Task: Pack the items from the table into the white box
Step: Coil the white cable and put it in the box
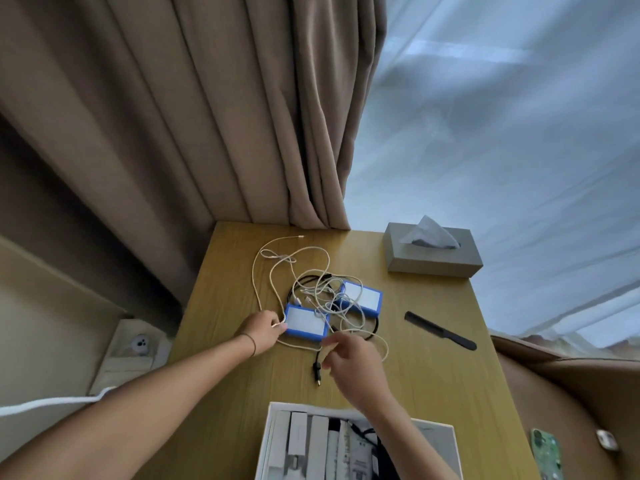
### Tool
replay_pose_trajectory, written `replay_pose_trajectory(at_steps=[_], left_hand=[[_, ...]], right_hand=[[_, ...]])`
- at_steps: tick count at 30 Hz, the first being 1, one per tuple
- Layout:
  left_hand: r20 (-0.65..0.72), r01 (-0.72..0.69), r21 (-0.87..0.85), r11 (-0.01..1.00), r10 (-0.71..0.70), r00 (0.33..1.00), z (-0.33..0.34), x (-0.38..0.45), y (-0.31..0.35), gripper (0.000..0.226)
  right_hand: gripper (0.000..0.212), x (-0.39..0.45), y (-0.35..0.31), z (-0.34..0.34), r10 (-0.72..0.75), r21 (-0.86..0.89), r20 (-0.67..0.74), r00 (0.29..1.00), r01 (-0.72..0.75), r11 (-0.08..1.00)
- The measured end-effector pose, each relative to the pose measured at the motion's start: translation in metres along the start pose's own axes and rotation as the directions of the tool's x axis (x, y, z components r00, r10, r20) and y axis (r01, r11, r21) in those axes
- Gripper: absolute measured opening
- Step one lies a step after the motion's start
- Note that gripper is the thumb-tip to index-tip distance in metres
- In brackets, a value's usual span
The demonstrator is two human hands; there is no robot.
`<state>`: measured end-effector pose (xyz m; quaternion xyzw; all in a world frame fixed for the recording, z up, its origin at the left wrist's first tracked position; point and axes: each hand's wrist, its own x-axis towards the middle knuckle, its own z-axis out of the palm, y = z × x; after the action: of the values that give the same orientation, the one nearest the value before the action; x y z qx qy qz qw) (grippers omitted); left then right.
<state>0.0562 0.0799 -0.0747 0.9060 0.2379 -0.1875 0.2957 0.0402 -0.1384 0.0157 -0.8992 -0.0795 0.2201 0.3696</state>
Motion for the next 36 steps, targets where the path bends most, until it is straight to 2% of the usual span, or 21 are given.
replay_pose_trajectory(at_steps=[4,6,7,10,12,14,16,17,20,22,23,25,27,28,30,32,34,36], left_hand=[[0.068,-0.128,-0.320,0.939,0.157,0.985,-0.025,-0.034,0.014,0.043],[0.156,-0.141,-0.533,0.834,0.261,0.953,-0.044,-0.058,0.018,0.042],[0.191,-0.135,-0.607,0.783,0.309,0.932,-0.055,-0.071,0.019,0.040],[0.278,-0.079,-0.762,0.643,0.435,0.856,-0.085,-0.105,0.016,0.032],[0.309,0.058,-0.890,0.452,0.506,0.805,-0.104,-0.122,0.008,0.026],[0.257,0.194,-0.966,0.171,0.547,0.797,-0.121,-0.134,-0.001,0.018],[0.167,0.247,-0.964,-0.099,0.498,0.851,-0.132,-0.141,-0.012,0.019],[0.127,0.233,-0.953,-0.194,0.443,0.887,-0.137,-0.143,-0.017,0.022],[-0.014,0.087,-0.920,-0.383,0.253,0.967,-0.153,-0.145,-0.036,0.031],[-0.085,-0.035,-0.893,-0.448,0.092,0.992,-0.165,-0.145,-0.045,0.035],[-0.108,-0.093,-0.897,-0.432,0.009,0.994,-0.169,-0.145,-0.046,0.033],[-0.136,-0.158,-0.928,-0.339,-0.089,0.987,-0.164,-0.148,-0.038,0.029],[-0.175,-0.189,-0.969,-0.160,-0.096,0.980,-0.147,-0.153,-0.018,0.026],[-0.220,-0.223,-0.975,-0.019,-0.080,0.972,-0.136,-0.157,-0.005,0.025],[-0.351,-0.334,-0.897,0.289,-0.005,0.936,-0.114,-0.167,0.020,0.024],[-0.476,-0.473,-0.702,0.532,0.143,0.868,-0.096,-0.179,0.042,0.023],[-0.505,-0.572,-0.490,0.658,0.320,0.802,-0.082,-0.193,0.060,0.020],[-0.448,-0.605,-0.374,0.703,0.434,0.782,-0.075,-0.206,0.072,0.021]], right_hand=[[0.050,0.010,-0.015,0.008,-0.183,-0.124,0.000,0.983,0.182,0.975],[0.058,0.017,-0.025,0.015,-0.291,-0.171,0.046,0.956,0.294,0.940],[0.055,0.021,-0.030,0.017,-0.343,-0.173,0.069,0.937,0.350,0.921],[0.024,0.027,-0.044,0.021,-0.462,-0.114,0.091,0.882,0.470,0.875],[0.019,0.026,-0.046,0.021,-0.456,-0.052,0.088,0.886,0.461,0.886],[0.023,0.025,-0.040,0.015,-0.388,-0.030,0.076,0.918,0.391,0.920],[0.025,0.025,-0.029,0.006,-0.330,-0.063,0.062,0.942,0.334,0.940],[0.024,0.025,-0.023,0.000,-0.331,-0.104,0.060,0.942,0.336,0.936],[0.023,0.025,-0.003,-0.022,-0.316,-0.244,0.105,0.943,0.333,0.911],[0.027,0.024,0.010,-0.038,-0.288,-0.235,0.112,0.951,0.306,0.922],[0.029,0.023,0.014,-0.046,-0.277,-0.215,0.099,0.956,0.293,0.932],[0.024,0.018,0.016,-0.057,-0.290,-0.215,0.056,0.955,0.295,0.931],[0.023,0.008,0.005,-0.062,-0.354,-0.270,0.048,0.934,0.353,0.896],[0.025,0.000,-0.005,-0.062,-0.392,-0.300,0.077,0.917,0.397,0.868],[0.031,-0.018,-0.029,-0.060,-0.457,-0.332,0.168,0.873,0.487,0.808],[0.028,-0.034,-0.049,-0.059,-0.474,-0.315,0.260,0.841,0.538,0.782],[0.027,-0.048,-0.066,-0.062,-0.478,-0.264,0.306,0.823,0.556,0.788],[0.025,-0.060,-0.075,-0.071,-0.501,-0.206,0.299,0.812,0.567,0.797]])
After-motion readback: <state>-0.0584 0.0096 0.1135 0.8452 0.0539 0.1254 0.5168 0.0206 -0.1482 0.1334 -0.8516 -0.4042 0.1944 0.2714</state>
